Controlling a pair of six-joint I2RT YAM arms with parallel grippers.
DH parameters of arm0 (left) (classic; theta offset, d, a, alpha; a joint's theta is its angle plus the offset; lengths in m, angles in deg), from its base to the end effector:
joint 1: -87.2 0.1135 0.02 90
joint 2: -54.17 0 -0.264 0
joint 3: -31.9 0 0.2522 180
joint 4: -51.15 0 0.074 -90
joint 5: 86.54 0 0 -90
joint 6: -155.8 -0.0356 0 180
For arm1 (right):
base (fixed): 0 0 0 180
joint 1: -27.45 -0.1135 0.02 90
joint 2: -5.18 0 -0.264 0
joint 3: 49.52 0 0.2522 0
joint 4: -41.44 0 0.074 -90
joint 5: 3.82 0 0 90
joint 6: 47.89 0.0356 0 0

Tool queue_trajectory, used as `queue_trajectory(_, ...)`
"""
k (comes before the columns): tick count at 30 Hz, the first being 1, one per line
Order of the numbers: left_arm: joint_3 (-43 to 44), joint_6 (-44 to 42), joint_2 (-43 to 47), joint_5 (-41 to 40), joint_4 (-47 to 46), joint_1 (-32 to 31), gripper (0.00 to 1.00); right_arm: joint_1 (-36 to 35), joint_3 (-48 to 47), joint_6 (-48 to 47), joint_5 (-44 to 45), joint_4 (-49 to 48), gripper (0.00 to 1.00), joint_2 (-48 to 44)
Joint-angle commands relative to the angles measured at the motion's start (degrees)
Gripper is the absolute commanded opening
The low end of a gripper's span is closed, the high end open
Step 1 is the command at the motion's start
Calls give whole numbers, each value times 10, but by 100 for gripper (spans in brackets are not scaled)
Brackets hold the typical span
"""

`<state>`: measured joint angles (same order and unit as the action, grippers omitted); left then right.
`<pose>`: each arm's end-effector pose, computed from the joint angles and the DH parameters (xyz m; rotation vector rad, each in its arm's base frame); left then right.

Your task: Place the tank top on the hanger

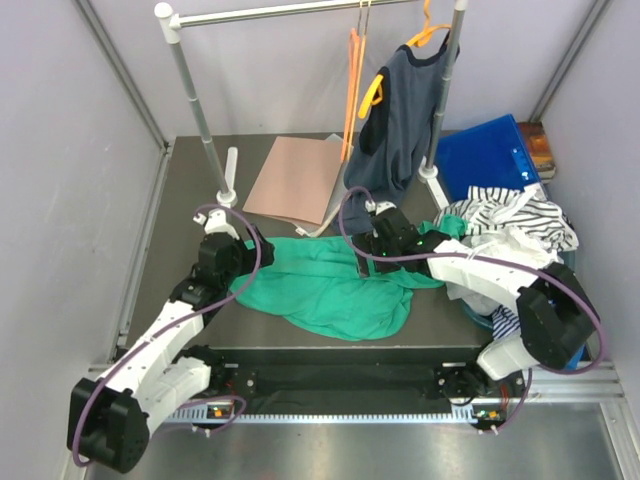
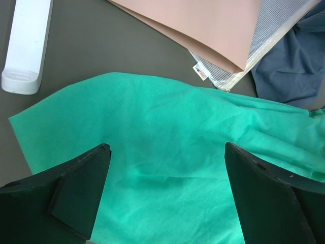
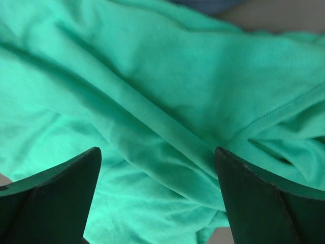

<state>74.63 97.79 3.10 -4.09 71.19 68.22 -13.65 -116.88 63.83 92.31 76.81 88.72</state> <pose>0.1905 -0.0606 0.2303 -0.3178 2.0629 -0.4109 0.2290 0.1947 0.2199 -0.3739 2.4665 0.3393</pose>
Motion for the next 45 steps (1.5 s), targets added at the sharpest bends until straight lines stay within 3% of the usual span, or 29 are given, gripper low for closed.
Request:
queue_trajectory(1,-3,-4,21,-9,-22,-2,99,-2,16,15,-1,11,87,15)
queue_trajectory(4,-1,-15,18,-11,-22,-1,99,-13,12,10,-38,2,65,41)
queue_trajectory(5,1,-18,12,-13,-22,-1,99,-19,6,0,-58,0,42,49)
queue_trajectory(8,18,-21,3,-27,-11,0,99,-55,-37,-12,-89,-11,0,84)
queue_trajectory(12,52,-43,2,-54,10,3,99,-107,-142,-14,-125,-41,0,163)
queue_trajectory(19,118,-71,22,-90,73,36,99,-159,-454,-6,-209,-53,0,338)
queue_trajectory(24,125,-69,56,-109,97,42,99,-162,-537,-6,-225,-50,0,372)
queue_trajectory(25,126,-71,61,-114,102,42,99,-162,-534,-11,-226,-49,2,366)
queue_trajectory(26,125,-74,68,-117,102,43,99,-161,-528,-24,-223,-49,28,358)
queue_trajectory(29,123,-75,73,-117,98,43,99,-162,-474,-62,-203,-48,78,297)
queue_trajectory(30,123,-75,74,-113,95,43,99,-163,-454,-75,-198,-52,83,249)
queue_trajectory(32,120,-74,70,-113,88,43,99,-164,-387,-110,-194,-55,90,194)
queue_trajectory(37,120,-74,62,-124,77,44,99,-168,-320,-159,-176,2,92,21)
queue_trajectory(41,112,-74,60,-114,61,43,99,-170,-363,-177,-138,32,92,-50)
queue_trajectory(45,109,-71,56,-101,59,43,99,-169,-469,-174,-44,37,93,-32)
